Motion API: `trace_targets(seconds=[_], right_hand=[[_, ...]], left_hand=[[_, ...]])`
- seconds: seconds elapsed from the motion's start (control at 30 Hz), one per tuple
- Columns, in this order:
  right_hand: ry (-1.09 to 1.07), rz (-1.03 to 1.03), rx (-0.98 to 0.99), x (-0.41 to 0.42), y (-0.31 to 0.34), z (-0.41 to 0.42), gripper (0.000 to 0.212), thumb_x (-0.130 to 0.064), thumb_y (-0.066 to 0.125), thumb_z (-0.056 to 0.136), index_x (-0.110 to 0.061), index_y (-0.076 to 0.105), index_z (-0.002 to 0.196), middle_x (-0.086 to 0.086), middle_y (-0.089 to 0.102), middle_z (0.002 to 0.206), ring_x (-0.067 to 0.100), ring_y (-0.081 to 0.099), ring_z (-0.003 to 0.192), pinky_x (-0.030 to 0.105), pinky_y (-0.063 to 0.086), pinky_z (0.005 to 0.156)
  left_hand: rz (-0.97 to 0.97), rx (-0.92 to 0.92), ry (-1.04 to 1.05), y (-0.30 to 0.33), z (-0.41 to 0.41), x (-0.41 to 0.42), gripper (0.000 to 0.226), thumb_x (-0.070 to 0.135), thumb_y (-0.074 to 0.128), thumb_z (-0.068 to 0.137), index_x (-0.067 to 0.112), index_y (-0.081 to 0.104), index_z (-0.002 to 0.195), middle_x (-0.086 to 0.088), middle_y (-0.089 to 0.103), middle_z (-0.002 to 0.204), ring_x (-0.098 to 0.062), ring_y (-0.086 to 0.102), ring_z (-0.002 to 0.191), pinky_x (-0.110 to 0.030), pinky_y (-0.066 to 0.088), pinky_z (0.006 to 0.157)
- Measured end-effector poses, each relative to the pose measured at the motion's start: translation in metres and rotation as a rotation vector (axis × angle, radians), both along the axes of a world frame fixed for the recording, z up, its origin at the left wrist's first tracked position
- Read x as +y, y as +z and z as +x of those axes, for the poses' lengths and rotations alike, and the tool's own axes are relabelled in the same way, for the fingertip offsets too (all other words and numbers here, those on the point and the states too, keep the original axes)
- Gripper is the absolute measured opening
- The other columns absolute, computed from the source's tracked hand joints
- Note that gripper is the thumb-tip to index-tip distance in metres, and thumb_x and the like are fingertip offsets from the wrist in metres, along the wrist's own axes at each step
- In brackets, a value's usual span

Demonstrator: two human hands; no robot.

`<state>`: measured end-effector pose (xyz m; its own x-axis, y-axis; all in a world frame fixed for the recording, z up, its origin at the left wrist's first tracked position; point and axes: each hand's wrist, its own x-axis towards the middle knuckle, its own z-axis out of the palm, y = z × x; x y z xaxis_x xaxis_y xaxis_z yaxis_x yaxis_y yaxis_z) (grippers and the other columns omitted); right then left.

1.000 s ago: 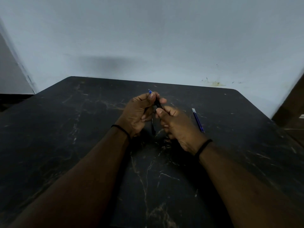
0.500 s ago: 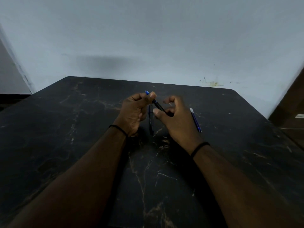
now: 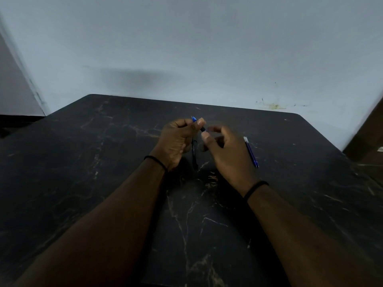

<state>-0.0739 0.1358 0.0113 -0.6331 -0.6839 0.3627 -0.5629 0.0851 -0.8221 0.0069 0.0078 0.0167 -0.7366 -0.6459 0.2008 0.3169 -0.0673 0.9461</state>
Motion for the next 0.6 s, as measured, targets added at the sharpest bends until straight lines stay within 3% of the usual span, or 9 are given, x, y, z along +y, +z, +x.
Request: trace_targets(seconds=[0.1, 0.23, 0.37, 0.47, 0.53, 0.6], right_hand=[[-0.022, 0.037, 0.058, -0.0006, 0.0000, -0.0015, 0.035, -0.038, 0.042, 0.104, -0.018, 0.069, 0.095, 0.001, 0.070, 0.087, 0.015, 0.063, 0.081, 0.036, 0.050, 0.075], [-0.013, -0.040, 0.069, -0.0008, -0.0028, -0.0039, 0.009, -0.026, 0.061, 0.097, -0.025, 0.062, 0.088, -0.008, 0.064, 0.080, 0.006, 0.060, 0.075, 0.026, 0.046, 0.065], [-0.044, -0.079, 0.058, -0.0036, -0.0068, -0.0040, 0.017, -0.020, 0.070, 0.090, -0.023, 0.055, 0.098, -0.008, 0.065, 0.084, 0.006, 0.063, 0.077, 0.025, 0.049, 0.065], [-0.044, 0.004, 0.065, -0.0041, -0.0055, -0.0036, 0.019, -0.044, 0.056, 0.097, -0.030, 0.058, 0.109, -0.009, 0.069, 0.093, 0.007, 0.065, 0.084, 0.028, 0.051, 0.071], [-0.060, 0.067, 0.119, -0.0041, -0.0054, -0.0043, 0.032, -0.045, 0.040, 0.103, -0.026, 0.065, 0.101, -0.006, 0.070, 0.091, 0.011, 0.064, 0.084, 0.032, 0.051, 0.075], [-0.074, 0.091, 0.152, -0.0043, -0.0052, -0.0062, 0.034, -0.039, 0.039, 0.105, -0.022, 0.067, 0.096, -0.002, 0.069, 0.089, 0.014, 0.063, 0.082, 0.036, 0.051, 0.077]], left_hand=[[-0.012, -0.013, 0.004, -0.0007, -0.0005, -0.0001, 0.033, 0.035, 0.075, 0.071, 0.006, 0.066, 0.085, 0.001, 0.035, 0.049, -0.008, 0.023, 0.035, -0.021, 0.018, 0.036], [-0.016, -0.014, 0.001, -0.0015, -0.0003, -0.0002, 0.033, 0.037, 0.075, 0.070, 0.008, 0.066, 0.083, -0.002, 0.032, 0.054, -0.008, 0.023, 0.036, -0.020, 0.019, 0.036], [-0.012, -0.015, 0.002, -0.0019, -0.0026, 0.0012, 0.027, 0.033, 0.075, 0.072, 0.009, 0.067, 0.080, 0.002, 0.033, 0.048, -0.007, 0.022, 0.034, -0.022, 0.014, 0.037], [-0.009, -0.014, -0.003, -0.0026, -0.0024, -0.0018, 0.032, 0.036, 0.076, 0.070, 0.007, 0.069, 0.083, -0.001, 0.034, 0.053, -0.008, 0.024, 0.035, -0.020, 0.017, 0.035], [-0.015, -0.024, 0.001, -0.0035, -0.0023, -0.0033, 0.033, 0.038, 0.077, 0.068, 0.009, 0.070, 0.083, -0.003, 0.034, 0.055, -0.008, 0.025, 0.035, -0.018, 0.021, 0.034], [-0.017, -0.030, 0.003, -0.0041, -0.0032, -0.0037, 0.030, 0.037, 0.076, 0.070, 0.010, 0.070, 0.082, -0.003, 0.034, 0.055, -0.008, 0.025, 0.035, -0.017, 0.022, 0.034]])
